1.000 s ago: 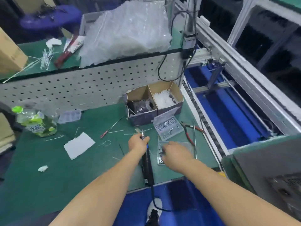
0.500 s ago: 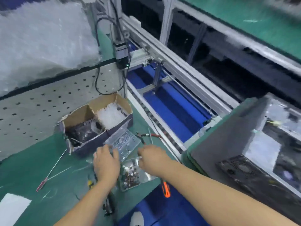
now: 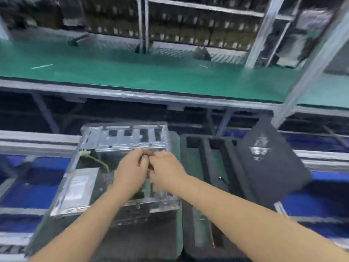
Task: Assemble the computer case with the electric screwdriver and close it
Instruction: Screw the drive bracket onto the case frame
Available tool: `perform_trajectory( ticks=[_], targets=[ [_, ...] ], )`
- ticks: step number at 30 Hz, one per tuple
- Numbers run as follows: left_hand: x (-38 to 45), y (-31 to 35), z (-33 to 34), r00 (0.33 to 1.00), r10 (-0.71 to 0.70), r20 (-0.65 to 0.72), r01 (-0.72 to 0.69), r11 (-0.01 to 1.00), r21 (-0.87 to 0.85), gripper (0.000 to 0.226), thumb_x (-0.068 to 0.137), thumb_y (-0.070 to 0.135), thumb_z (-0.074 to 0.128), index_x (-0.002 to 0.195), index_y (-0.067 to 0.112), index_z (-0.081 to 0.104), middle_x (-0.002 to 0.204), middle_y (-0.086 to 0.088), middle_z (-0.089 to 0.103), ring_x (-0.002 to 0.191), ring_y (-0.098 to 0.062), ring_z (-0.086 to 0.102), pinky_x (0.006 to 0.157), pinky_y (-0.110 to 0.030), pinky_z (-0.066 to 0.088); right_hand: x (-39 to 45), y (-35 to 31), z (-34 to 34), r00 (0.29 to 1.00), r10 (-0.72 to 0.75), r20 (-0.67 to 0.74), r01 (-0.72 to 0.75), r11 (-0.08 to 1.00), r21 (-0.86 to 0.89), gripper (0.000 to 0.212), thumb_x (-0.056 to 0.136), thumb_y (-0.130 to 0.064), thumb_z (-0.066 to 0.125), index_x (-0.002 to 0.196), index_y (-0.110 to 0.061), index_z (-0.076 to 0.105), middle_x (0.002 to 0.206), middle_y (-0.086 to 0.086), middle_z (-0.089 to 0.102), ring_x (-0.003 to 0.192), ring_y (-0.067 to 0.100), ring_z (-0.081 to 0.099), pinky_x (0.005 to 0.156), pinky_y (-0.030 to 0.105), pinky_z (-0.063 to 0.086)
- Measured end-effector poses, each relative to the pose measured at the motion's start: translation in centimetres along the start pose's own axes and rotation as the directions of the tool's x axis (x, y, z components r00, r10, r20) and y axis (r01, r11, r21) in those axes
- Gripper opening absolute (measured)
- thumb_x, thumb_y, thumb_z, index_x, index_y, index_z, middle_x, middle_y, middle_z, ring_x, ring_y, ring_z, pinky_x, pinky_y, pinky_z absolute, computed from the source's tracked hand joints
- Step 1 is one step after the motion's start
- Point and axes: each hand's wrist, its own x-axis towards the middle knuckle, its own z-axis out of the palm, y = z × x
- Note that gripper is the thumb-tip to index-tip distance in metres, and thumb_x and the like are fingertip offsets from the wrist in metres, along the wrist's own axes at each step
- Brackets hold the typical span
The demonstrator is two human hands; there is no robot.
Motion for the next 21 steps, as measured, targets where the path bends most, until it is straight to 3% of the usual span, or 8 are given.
perform_trajectory(
  ticks=[3, 6, 14, 18, 21],
  targets=[
    [2.8, 4.6, 8.1, 0.979, 0.052, 0.198, -0.072, 0.993, 0.094, 0.027, 0.098, 0.014, 0.05, 0.104, 0.031, 0.071, 0.1, 0.014, 0.07, 0.091, -0.005, 0.059, 0.077, -0.022, 0.039, -3.0, 9.2, -1.5, 0.995, 0.101, 0.002, -0.101, 0.995, 0.012, 0.026, 0.096, -0.02, 0.056, 0.115, -0.008, 0.07, 0.108, 0.017, 0.068, 0.101, 0.039, 0.058, 0.087, 0.046, 0.047],
    [4.5, 7.0, 14.4, 0.944, 0.058, 0.323, -0.111, 0.983, 0.148, 0.025, 0.097, 0.016, 0.052, 0.104, 0.029, 0.072, 0.104, 0.013, 0.071, 0.099, -0.011, 0.062, 0.086, -0.029, 0.046, -5.6, 16.3, -1.8, 0.984, 0.173, 0.052, -0.174, 0.984, 0.032, 0.028, 0.098, -0.02, 0.05, 0.116, -0.009, 0.068, 0.107, 0.015, 0.067, 0.101, 0.036, 0.058, 0.087, 0.045, 0.048],
    [5.5, 7.4, 21.4, 0.852, -0.079, 0.518, -0.1, 0.946, 0.31, 0.02, 0.098, 0.028, 0.054, 0.102, 0.039, 0.069, 0.1, 0.022, 0.068, 0.091, -0.001, 0.062, 0.08, -0.026, 0.048, -9.0, 26.6, -0.7, 0.907, 0.254, 0.337, -0.31, 0.942, 0.125, 0.02, 0.099, -0.017, 0.048, 0.105, -0.014, 0.067, 0.109, 0.007, 0.062, 0.103, 0.031, 0.057, 0.089, 0.043, 0.051],
    [4.8, 7.9, 23.6, 0.804, -0.109, 0.585, -0.119, 0.934, 0.338, 0.017, 0.097, 0.033, 0.053, 0.095, 0.044, 0.066, 0.088, 0.027, 0.065, 0.069, 0.008, 0.06, 0.062, -0.019, 0.043, -10.1, 29.2, 0.1, 0.856, 0.289, 0.429, -0.348, 0.935, 0.064, 0.013, 0.099, -0.015, 0.048, 0.087, -0.018, 0.052, 0.092, 0.0, 0.053, 0.092, 0.029, 0.054, 0.075, 0.039, 0.046],
    [4.1, 8.5, 25.9, 0.747, -0.091, 0.659, -0.163, 0.935, 0.315, 0.015, 0.097, 0.033, 0.053, 0.097, 0.038, 0.067, 0.089, 0.021, 0.067, 0.063, 0.003, 0.06, 0.06, -0.017, 0.043, -11.7, 30.4, 0.5, 0.798, 0.311, 0.517, -0.332, 0.942, -0.053, 0.005, 0.097, -0.016, 0.052, 0.092, -0.016, 0.053, 0.096, 0.002, 0.058, 0.093, 0.031, 0.058, 0.072, 0.037, 0.045]
  ],
)
